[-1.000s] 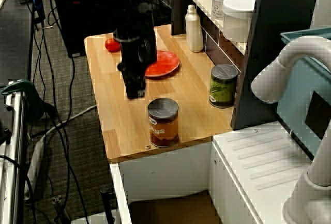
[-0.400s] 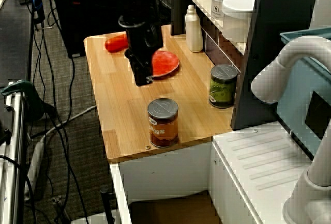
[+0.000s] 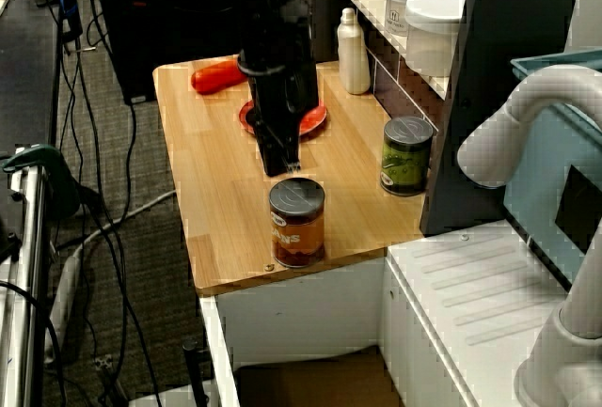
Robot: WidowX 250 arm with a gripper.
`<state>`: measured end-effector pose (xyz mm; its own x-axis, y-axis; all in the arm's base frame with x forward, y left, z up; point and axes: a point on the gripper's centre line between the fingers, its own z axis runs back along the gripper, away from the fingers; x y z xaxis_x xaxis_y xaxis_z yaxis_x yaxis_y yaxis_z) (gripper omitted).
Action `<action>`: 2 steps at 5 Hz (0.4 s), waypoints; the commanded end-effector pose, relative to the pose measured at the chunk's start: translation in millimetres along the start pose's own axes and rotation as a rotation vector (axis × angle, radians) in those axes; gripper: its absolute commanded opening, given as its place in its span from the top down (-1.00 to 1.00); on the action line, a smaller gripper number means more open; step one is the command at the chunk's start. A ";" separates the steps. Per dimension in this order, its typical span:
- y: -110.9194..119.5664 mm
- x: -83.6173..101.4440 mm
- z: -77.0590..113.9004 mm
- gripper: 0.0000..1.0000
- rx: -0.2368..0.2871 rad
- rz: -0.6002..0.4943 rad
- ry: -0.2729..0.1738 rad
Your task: Push into sink
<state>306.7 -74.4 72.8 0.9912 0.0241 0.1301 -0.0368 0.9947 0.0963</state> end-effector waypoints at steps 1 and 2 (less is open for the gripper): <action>-56.4 -22.2 27.3 1.00 -0.018 -0.078 -0.086; -73.5 -30.5 41.3 1.00 -0.072 -0.080 -0.083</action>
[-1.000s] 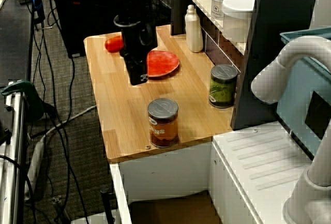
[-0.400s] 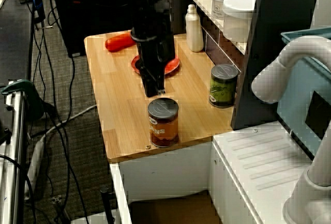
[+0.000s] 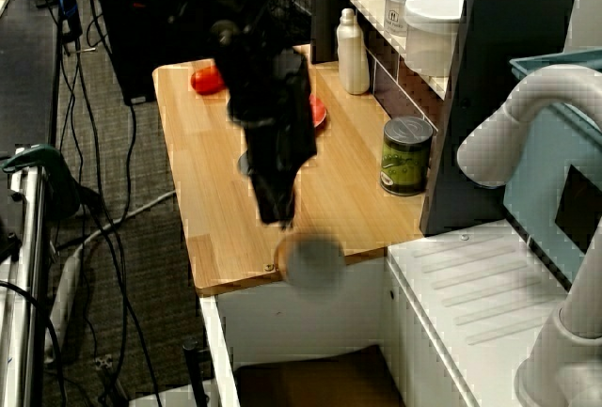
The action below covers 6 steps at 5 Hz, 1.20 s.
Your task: Push into sink
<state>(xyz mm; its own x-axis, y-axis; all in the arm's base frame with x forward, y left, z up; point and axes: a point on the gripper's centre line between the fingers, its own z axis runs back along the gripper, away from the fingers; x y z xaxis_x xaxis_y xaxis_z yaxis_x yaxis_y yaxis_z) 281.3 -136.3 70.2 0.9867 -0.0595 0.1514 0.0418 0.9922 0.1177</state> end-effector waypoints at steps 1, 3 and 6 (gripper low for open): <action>-8.4 -4.3 37.5 1.00 -0.082 0.016 -0.061; 11.7 -6.8 42.6 -1.00 -0.070 0.036 -0.032; 11.7 -6.8 42.6 -1.00 -0.070 0.036 -0.032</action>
